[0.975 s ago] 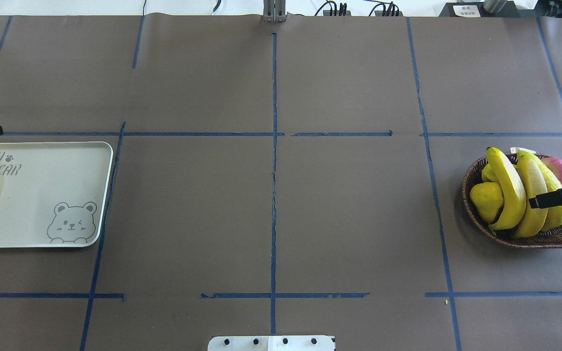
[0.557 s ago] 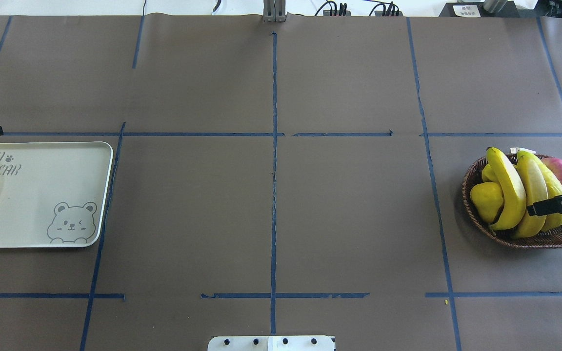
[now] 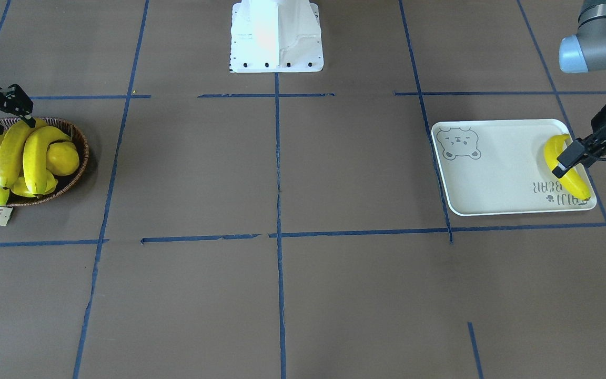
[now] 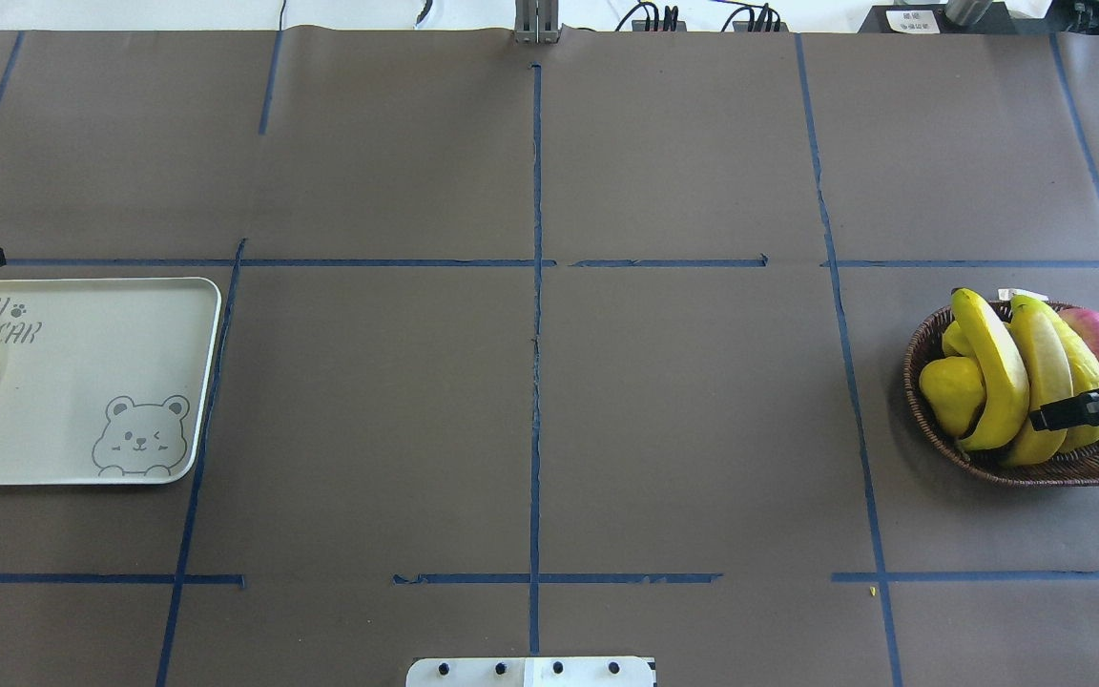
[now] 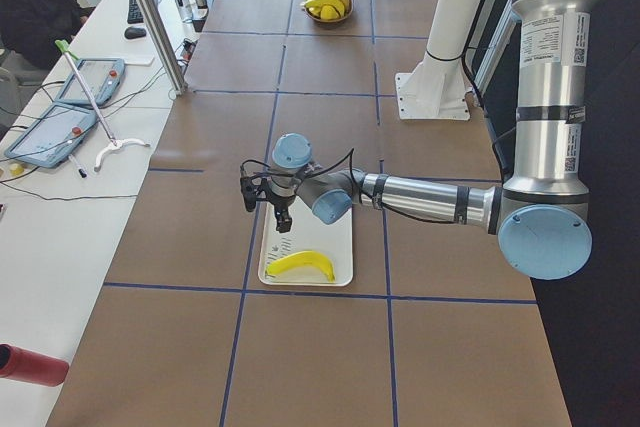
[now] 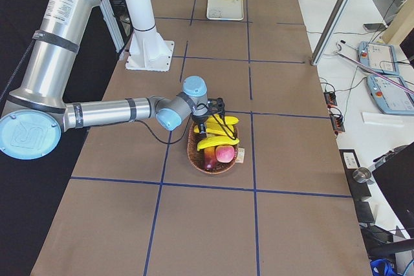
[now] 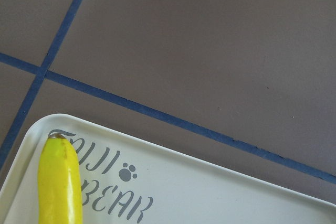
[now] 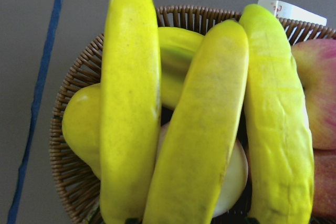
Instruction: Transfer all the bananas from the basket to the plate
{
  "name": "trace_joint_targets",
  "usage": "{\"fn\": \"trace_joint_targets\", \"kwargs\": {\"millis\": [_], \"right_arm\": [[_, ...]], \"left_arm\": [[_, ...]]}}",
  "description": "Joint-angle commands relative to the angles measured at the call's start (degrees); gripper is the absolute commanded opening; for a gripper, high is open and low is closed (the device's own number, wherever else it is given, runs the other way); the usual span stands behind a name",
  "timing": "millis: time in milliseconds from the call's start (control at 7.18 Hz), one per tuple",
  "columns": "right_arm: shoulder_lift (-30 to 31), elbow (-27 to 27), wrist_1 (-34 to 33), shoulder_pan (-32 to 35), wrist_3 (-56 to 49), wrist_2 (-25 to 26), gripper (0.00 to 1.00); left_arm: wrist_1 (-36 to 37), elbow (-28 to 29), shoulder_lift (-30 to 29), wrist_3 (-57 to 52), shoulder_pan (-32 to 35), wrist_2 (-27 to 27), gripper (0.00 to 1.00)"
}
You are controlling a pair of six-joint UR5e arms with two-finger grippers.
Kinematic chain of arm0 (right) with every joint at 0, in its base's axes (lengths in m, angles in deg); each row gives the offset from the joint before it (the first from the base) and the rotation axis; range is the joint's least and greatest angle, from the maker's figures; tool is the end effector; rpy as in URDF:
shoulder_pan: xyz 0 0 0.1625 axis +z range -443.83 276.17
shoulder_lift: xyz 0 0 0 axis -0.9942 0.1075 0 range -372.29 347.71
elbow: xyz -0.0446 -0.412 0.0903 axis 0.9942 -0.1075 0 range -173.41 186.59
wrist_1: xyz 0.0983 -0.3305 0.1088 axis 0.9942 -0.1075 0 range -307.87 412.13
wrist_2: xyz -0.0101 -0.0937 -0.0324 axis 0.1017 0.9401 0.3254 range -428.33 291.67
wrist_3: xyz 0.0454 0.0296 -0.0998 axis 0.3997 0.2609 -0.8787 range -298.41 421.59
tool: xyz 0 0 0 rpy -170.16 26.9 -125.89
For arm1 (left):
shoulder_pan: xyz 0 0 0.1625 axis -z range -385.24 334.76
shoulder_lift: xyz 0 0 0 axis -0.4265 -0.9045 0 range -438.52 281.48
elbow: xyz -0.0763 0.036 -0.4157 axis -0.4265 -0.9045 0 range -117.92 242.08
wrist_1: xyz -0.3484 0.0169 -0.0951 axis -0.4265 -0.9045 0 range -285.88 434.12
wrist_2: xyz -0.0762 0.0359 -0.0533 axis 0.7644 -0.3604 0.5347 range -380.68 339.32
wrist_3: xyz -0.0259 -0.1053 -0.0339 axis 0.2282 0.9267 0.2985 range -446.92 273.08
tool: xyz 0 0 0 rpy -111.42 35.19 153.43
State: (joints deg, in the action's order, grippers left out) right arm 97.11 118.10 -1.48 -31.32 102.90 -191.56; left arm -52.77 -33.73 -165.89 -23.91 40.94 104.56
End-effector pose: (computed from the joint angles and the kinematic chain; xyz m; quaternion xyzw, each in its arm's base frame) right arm -0.1458 -0.3067 0.5625 0.0728 -0.4092 -0.0641 0.9073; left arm 0.1205 -0.4409 0.5744 0.0417 0.4310 -0.2027 0.8783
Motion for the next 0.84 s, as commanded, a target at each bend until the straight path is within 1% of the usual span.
{"fn": "trace_joint_targets", "kwargs": {"millis": [0, 418, 697], "right_arm": [[0.02, 0.02, -0.01, -0.12, 0.0, -0.07, 0.4], [0.02, 0.2, -0.01, 0.14, 0.0, -0.25, 0.04], [0.2, 0.9, -0.01, 3.55, -0.09, -1.73, 0.01]], "left_arm": [[-0.03, -0.07, 0.0, 0.0, 0.0, 0.0, 0.99], [-0.03, -0.34, 0.17, 0.0, 0.0, 0.0, 0.99], [-0.03, -0.43, 0.18, 0.0, 0.0, 0.0, 0.99]]}}
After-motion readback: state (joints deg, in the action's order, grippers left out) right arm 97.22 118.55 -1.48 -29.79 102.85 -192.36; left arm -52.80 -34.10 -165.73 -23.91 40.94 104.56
